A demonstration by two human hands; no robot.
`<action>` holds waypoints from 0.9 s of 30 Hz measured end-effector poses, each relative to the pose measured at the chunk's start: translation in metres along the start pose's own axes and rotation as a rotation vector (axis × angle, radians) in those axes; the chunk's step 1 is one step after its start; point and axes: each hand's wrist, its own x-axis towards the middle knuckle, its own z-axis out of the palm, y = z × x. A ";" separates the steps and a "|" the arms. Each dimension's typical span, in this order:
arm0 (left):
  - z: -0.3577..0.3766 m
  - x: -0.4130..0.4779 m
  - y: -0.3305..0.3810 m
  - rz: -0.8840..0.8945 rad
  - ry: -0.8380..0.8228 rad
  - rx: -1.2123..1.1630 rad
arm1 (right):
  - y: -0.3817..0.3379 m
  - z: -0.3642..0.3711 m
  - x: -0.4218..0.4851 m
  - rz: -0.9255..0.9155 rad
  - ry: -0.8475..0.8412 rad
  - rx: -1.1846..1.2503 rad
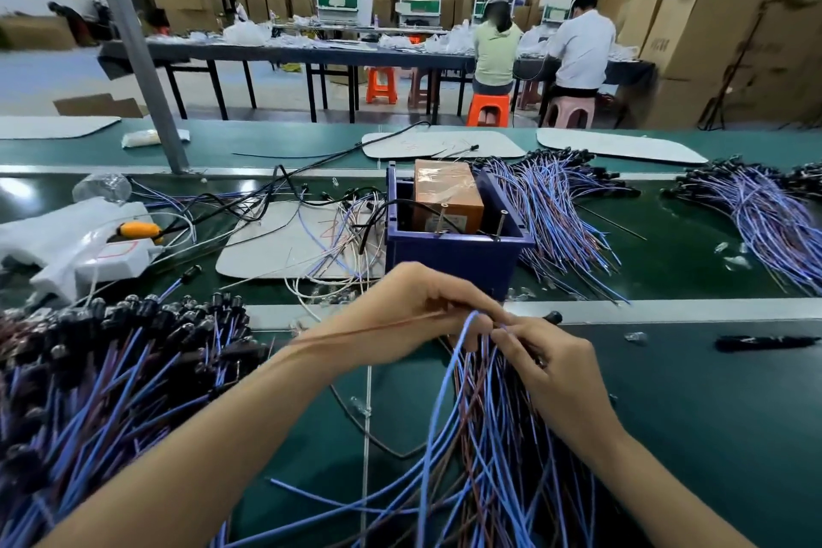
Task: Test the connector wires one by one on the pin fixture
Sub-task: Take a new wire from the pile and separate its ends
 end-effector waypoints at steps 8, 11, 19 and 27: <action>-0.048 -0.012 0.023 0.200 0.445 -0.293 | 0.007 -0.002 -0.002 -0.023 0.005 -0.047; -0.055 -0.012 0.024 0.206 0.540 -0.403 | -0.004 -0.007 -0.002 -0.055 -0.084 -0.144; -0.014 -0.006 0.016 -0.090 0.011 -0.055 | -0.063 -0.031 0.012 -0.020 -0.012 -0.051; 0.007 -0.004 0.000 -0.241 -0.155 -0.002 | -0.085 0.001 0.014 0.167 -0.124 0.386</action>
